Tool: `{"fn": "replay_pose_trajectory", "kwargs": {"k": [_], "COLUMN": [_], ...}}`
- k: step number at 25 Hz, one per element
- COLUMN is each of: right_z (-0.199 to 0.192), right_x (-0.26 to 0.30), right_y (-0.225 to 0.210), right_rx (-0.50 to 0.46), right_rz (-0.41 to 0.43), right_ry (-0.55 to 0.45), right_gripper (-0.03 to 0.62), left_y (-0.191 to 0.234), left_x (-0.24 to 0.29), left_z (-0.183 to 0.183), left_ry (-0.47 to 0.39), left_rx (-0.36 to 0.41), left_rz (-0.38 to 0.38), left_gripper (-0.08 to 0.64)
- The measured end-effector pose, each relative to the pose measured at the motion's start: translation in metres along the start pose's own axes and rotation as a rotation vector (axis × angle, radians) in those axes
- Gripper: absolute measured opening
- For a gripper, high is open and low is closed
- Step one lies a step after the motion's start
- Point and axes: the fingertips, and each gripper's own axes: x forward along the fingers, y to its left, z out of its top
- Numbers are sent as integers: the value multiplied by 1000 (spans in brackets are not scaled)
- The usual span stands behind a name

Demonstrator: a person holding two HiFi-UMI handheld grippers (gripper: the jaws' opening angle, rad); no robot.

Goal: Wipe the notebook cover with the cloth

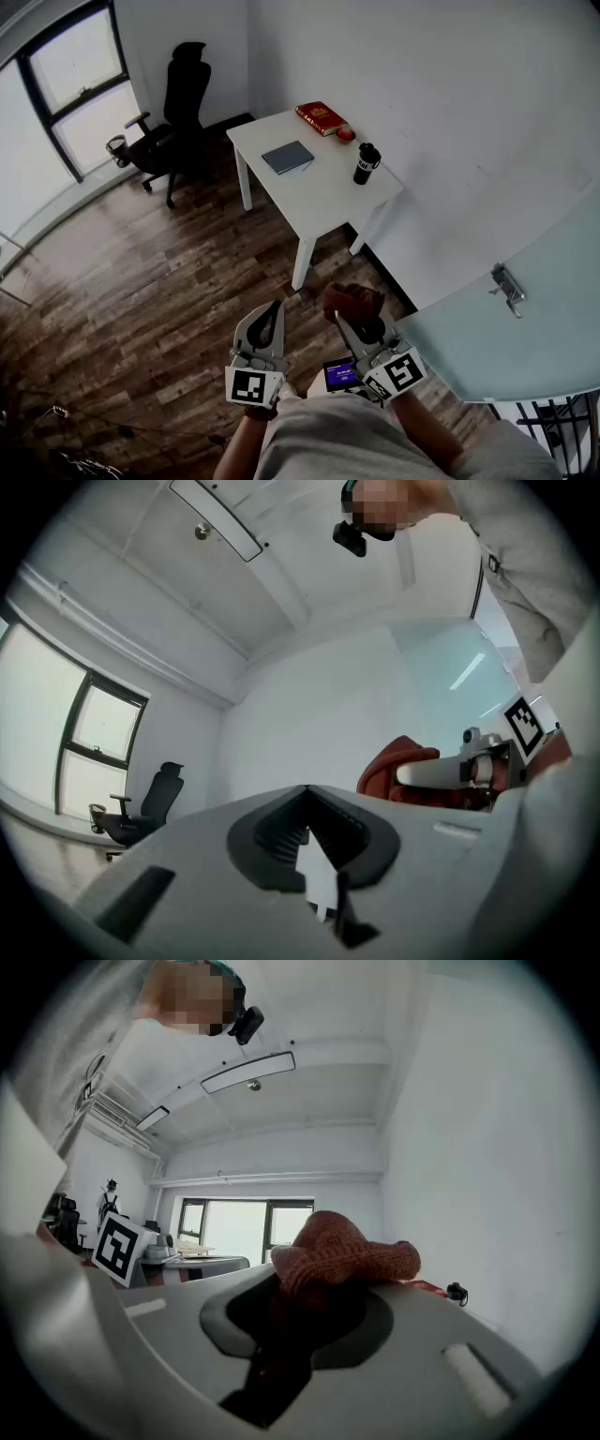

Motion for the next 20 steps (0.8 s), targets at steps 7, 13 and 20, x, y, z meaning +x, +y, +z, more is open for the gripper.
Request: {"fn": "replay_pose_trajectory", "kwargs": {"k": [7,13,20], "right_z": [-3,-17,-26], "right_x": [54,121,223], "right_y": [-17,-57,-123], "right_rx": [46,63,73], "right_rz": [45,0,-47], "right_ry": [28,20,43], "right_gripper": [92,92,92], "left_y": [36,86,169], "left_x": [28,67,147], "left_z": [7,-9,-23], "left_ry": [-35,-10,10], "left_rx": [-16,8,7], "left_rz": [22,-11,-62], "left_gripper": [-6,-6,1]}}
